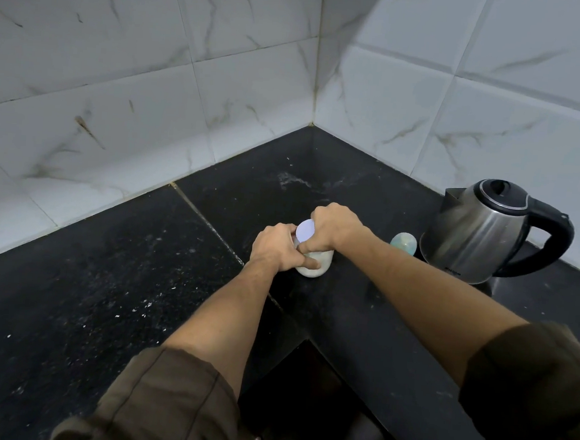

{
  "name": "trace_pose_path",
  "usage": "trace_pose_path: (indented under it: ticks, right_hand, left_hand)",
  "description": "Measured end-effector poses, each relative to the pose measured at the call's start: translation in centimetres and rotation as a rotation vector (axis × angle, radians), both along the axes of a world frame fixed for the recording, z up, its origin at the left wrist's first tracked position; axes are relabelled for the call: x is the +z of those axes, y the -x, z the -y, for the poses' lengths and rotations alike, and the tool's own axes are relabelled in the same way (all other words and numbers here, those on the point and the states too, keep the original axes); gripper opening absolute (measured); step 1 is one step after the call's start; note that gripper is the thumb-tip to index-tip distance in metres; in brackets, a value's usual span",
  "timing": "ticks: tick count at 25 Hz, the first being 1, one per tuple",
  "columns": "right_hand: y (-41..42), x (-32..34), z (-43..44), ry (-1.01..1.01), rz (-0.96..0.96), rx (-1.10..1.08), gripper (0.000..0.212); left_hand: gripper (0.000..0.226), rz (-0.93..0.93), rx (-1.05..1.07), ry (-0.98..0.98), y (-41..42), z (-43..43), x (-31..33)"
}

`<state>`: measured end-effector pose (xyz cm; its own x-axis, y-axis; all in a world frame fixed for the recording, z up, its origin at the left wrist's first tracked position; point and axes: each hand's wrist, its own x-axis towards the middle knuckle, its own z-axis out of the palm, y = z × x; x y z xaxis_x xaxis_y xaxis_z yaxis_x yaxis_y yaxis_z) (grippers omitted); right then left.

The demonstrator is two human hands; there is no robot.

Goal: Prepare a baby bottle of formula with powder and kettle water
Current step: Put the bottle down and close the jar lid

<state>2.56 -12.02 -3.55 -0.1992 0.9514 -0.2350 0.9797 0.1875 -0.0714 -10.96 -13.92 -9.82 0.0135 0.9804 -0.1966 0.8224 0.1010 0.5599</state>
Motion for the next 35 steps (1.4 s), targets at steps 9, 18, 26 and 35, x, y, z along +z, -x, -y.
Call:
trace_pose_path:
  ticks: [9, 18, 26, 35]
  right_hand:
    - [1.3, -1.3, 0.9, -0.122, 0.028, -0.184, 0.05]
    - [0.7, 0.6, -0.1, -0.008, 0.133, 0.014, 0.046]
    - [1.3, -1.2, 0.6, -0.096, 0.082, -0.096, 0.031]
    - [-3.8, 2.3, -2.7, -0.111, -0.044, -0.241, 0.066]
  left_hand:
    - [0.053, -0.033, -0.008, -0.004, -0.1, 0.0, 0.2]
    - [0.05, -0.054, -0.035, 0.014, -0.4, -0.2, 0.5]
    - [0.046, -0.067, -0.061, 0.033, -0.4, -0.8, 0.7]
    - [0.081, 0.012, -0.167, -0.047, -4.1, -3.1, 2.2]
